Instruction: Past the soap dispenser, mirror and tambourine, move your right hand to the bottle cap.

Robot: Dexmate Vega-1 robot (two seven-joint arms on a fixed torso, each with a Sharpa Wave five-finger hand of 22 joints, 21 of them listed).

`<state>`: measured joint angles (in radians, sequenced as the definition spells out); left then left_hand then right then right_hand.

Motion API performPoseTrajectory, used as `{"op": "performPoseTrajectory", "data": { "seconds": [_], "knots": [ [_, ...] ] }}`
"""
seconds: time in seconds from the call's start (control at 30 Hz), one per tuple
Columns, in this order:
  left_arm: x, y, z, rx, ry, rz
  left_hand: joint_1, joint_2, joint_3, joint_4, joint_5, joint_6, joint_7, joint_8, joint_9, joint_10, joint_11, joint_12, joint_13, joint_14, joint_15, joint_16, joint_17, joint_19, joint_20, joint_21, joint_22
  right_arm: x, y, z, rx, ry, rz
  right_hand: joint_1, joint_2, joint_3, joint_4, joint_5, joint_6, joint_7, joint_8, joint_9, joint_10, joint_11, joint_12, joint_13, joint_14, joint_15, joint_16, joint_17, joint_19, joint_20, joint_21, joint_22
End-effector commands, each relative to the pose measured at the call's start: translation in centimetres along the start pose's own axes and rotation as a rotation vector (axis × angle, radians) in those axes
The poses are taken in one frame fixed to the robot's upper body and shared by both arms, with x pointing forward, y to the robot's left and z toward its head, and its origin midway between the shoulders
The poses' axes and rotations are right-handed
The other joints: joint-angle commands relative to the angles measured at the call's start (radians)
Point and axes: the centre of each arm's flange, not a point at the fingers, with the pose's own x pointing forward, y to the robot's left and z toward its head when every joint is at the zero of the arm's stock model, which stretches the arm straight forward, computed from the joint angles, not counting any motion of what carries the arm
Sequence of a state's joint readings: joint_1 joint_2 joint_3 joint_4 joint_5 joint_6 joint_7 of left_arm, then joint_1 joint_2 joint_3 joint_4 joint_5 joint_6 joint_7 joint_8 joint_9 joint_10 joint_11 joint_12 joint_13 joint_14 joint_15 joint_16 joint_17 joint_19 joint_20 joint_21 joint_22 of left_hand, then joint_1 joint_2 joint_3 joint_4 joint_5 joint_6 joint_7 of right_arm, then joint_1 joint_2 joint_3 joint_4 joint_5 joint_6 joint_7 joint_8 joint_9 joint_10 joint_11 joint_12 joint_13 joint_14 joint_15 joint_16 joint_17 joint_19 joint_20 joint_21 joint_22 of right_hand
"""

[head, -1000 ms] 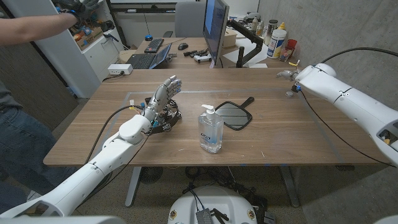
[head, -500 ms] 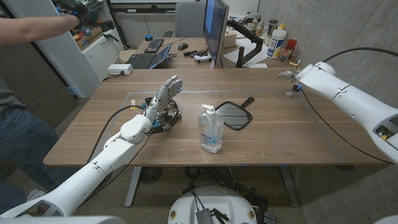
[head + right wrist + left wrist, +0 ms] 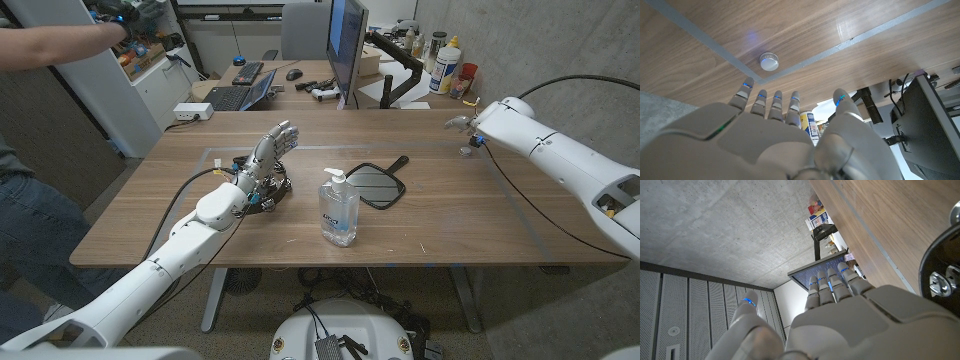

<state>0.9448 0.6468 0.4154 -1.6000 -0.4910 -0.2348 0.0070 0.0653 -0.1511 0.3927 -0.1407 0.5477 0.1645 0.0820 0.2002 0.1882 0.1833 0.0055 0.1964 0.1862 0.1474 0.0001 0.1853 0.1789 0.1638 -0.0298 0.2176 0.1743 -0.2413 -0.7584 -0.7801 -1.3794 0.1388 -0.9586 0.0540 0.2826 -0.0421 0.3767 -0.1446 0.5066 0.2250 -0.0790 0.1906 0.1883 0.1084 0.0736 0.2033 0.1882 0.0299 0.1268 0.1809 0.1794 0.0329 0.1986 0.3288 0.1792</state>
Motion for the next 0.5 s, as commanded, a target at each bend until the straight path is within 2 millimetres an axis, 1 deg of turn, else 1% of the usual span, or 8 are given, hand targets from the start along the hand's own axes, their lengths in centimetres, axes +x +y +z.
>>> {"op": "performPoseTrajectory", "data": {
  "seconds": [0.03, 0.5],
  "knots": [
    [0.4, 0.9, 0.0, 0.007, -0.004, -0.015, 0.008, -0.003, -0.006, 0.000, 0.007, 0.010, -0.001, 0.003, 0.002, -0.001, 0.003, 0.003, 0.001, -0.003, 0.005, 0.004, 0.003, 0.005, 0.007, -0.004, 0.005, 0.4, -0.3, 0.4, 0.000, 0.022, -0.004, 0.007, -0.007, -0.004, 0.003, 0.006, 0.000, 0.000, 0.003, 0.001, -0.005, -0.002, -0.001, 0.004, -0.003, 0.005, 0.000, 0.002, 0.002, 0.011, -0.001, 0.003],
    [-0.1, 1.5, -0.5, 0.021, -0.001, -0.015, 0.009, -0.003, -0.011, 0.000, 0.008, 0.012, 0.000, 0.003, 0.002, 0.000, 0.006, 0.003, 0.001, -0.003, 0.007, 0.004, 0.003, 0.006, 0.008, -0.006, 0.005, 1.6, 0.0, 0.6, -0.011, 0.037, 0.012, 0.006, -0.011, -0.008, 0.004, 0.006, -0.001, 0.000, 0.004, 0.001, -0.006, -0.002, 0.001, 0.004, 0.002, 0.005, 0.003, 0.002, 0.005, 0.014, -0.005, 0.003]
  ]
}}
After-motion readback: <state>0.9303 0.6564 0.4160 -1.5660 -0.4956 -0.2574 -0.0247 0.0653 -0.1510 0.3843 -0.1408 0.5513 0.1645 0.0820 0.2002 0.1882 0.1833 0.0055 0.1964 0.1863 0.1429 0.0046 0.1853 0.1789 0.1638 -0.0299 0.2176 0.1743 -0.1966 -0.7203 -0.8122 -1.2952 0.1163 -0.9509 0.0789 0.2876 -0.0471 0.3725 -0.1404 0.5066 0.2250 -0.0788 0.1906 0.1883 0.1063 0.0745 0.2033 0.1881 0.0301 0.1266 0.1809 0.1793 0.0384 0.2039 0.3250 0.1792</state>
